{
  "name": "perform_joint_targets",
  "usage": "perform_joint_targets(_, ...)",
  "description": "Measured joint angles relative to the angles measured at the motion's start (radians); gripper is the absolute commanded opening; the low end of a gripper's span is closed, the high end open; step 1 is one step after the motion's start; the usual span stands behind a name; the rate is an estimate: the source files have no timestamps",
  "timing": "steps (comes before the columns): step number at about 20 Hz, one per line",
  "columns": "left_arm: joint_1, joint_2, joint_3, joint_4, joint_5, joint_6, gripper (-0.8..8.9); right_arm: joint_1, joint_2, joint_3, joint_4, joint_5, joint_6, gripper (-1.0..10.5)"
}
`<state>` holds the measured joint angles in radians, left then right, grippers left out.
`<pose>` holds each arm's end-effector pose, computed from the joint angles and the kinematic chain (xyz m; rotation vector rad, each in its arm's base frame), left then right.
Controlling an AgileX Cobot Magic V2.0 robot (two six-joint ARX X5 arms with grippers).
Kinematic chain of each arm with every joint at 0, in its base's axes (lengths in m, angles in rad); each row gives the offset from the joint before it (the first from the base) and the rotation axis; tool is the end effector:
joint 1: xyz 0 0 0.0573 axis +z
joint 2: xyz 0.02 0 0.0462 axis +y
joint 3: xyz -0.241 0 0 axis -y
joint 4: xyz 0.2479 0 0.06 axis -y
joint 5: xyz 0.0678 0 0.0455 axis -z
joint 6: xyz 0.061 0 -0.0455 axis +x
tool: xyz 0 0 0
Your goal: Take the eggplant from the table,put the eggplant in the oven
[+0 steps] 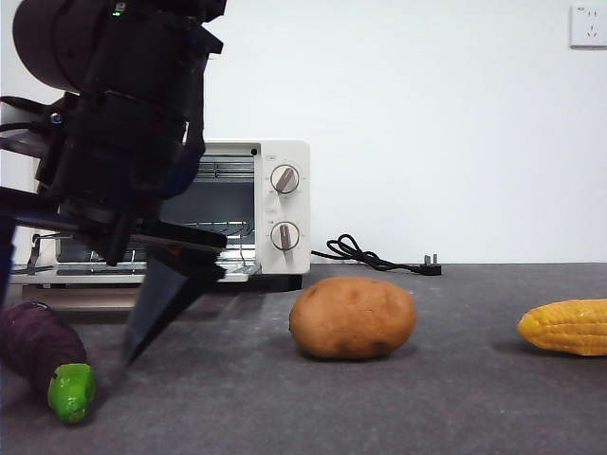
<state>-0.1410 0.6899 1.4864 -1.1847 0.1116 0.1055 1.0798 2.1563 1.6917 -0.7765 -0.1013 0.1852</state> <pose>0.0816 -0.0184 0.4275 0.1093 0.3757 -0.2697 0.2036 0.3938 0.1254 -0.4673 1.2326 0.8997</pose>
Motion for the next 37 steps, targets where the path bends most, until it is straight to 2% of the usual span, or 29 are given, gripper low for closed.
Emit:
perform_joint_targets(4,-0.016,0.0,0.0,0.0,0.0,0.007,-0.05,0.002,0.0,0.0,0.001,0.001,0.014,1.7)
perform_joint_targets(7,-0.019,0.0,0.0,0.0,0.0,0.008,-0.05,0.003,0.0,-0.004,0.008,0.0,0.021,0.9)
perform_joint_targets(10,-0.019,0.0,0.0,-0.001,0.0,0.008,-0.05,0.003,0.0,-0.008,0.014,0.0,0.025,0.8)
perform_joint_targets(12,-0.019,0.0,0.0,-0.002,0.0,0.008,-0.05,0.003,0.0,-0.008,0.016,0.0,0.028,-0.1)
perform_joint_targets(16,-0.019,0.0,0.0,-0.005,0.0,0.015,-0.05,0.003,0.0,-0.01,0.039,-0.004,0.028,-0.1)
perform_joint_targets(19,-0.022,0.0,0.0,-0.005,-0.005,0.018,-0.05,0.003,-0.011,-0.014,0.034,-0.052,0.028,-0.1)
perform_joint_targets(26,-0.027,0.0,0.0,-0.005,-0.005,0.018,-0.05,-0.008,-0.189,-0.014,0.09,-0.099,0.029,-0.1)
perform_joint_targets(29,-0.027,0.0,0.0,-0.005,-0.005,0.018,-0.05,-0.058,-0.187,-0.012,0.129,-0.205,0.045,-0.1)
perform_joint_targets(32,-0.027,0.0,0.0,-0.005,-0.005,0.018,-0.05,-0.135,-0.185,-0.012,0.201,-0.214,0.074,-0.1)
perform_joint_targets(37,-0.027,0.0,0.0,-0.007,-0.005,0.018,-0.06,-0.262,-0.179,-0.011,0.269,-0.293,0.15,-0.1)
